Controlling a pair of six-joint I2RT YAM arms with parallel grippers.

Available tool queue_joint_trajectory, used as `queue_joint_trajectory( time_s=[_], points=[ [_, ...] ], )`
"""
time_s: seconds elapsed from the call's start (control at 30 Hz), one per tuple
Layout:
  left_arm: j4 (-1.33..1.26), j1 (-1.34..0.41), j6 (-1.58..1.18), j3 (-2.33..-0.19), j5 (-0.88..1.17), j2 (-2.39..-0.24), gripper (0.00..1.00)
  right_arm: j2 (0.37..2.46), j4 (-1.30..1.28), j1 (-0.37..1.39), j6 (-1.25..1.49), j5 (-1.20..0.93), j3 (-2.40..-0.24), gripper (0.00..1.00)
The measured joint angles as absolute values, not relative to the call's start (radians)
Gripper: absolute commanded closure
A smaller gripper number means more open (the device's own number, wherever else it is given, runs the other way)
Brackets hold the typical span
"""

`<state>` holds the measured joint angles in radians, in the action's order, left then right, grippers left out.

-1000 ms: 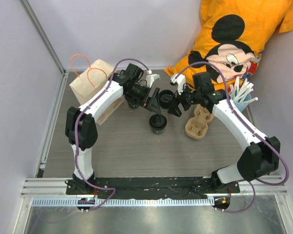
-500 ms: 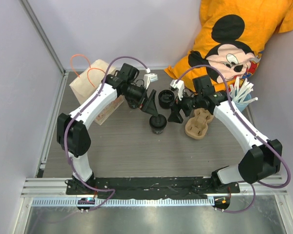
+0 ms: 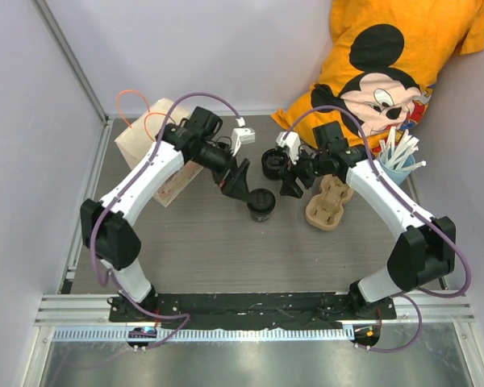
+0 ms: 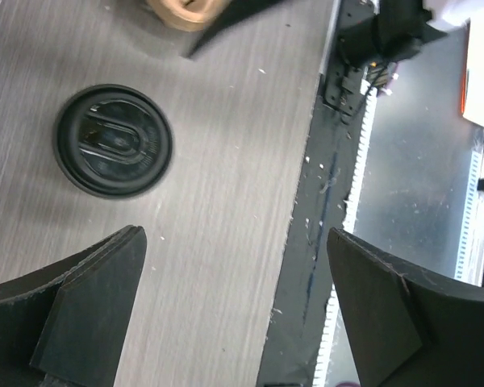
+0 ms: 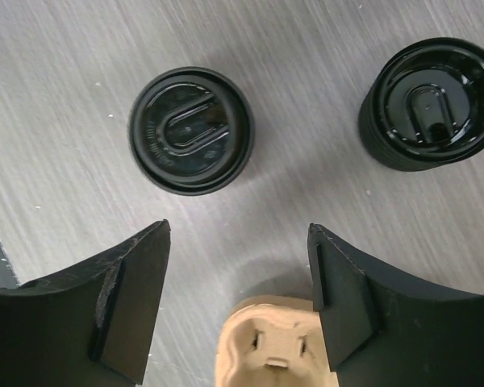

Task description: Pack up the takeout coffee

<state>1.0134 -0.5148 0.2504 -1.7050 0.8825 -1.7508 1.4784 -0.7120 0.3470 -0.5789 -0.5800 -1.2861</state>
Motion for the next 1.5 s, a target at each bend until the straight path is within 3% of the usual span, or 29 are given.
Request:
queue_joint_trajectory(
  time_s=[0.23,0.37,0.53,0.8,1.03,1.27,1.5],
  points=[
    [1.122,-0.515,0.338,-1.698,0.883,-1.590,0.00,1.524,-0.720,0.347,-0.635,-0.561,-1.358,0.31],
    [1.211,-0.515,0.392,-1.726,0.862,-1.546,0.00,1.571,-0.759,0.357,-0.682,-0.554,-1.460,0.43],
    [1.252,-0.487,0.406,-1.765,0.754,-1.455,0.00,1.650,-0.797,0.406,-0.731,-0.505,-1.533,0.43],
    [1.234,-0.275,0.365,-1.704,0.575,-1.206,0.00,1.766,-0.874,0.495,-0.803,-0.443,-1.592,0.43],
    [1.148,-0.049,0.265,-1.511,0.524,-1.113,0.00,1.850,-0.920,0.564,-0.857,-0.375,-1.693,0.45],
    [1.066,0.136,0.178,-1.393,0.561,-1.104,0.00,1.916,-0.978,0.592,-0.900,-0.327,-1.760,0.47],
    [1.014,0.205,0.125,-1.391,0.626,-1.079,0.00,1.942,-1.012,0.594,-0.921,-0.300,-1.761,0.47]
  ],
)
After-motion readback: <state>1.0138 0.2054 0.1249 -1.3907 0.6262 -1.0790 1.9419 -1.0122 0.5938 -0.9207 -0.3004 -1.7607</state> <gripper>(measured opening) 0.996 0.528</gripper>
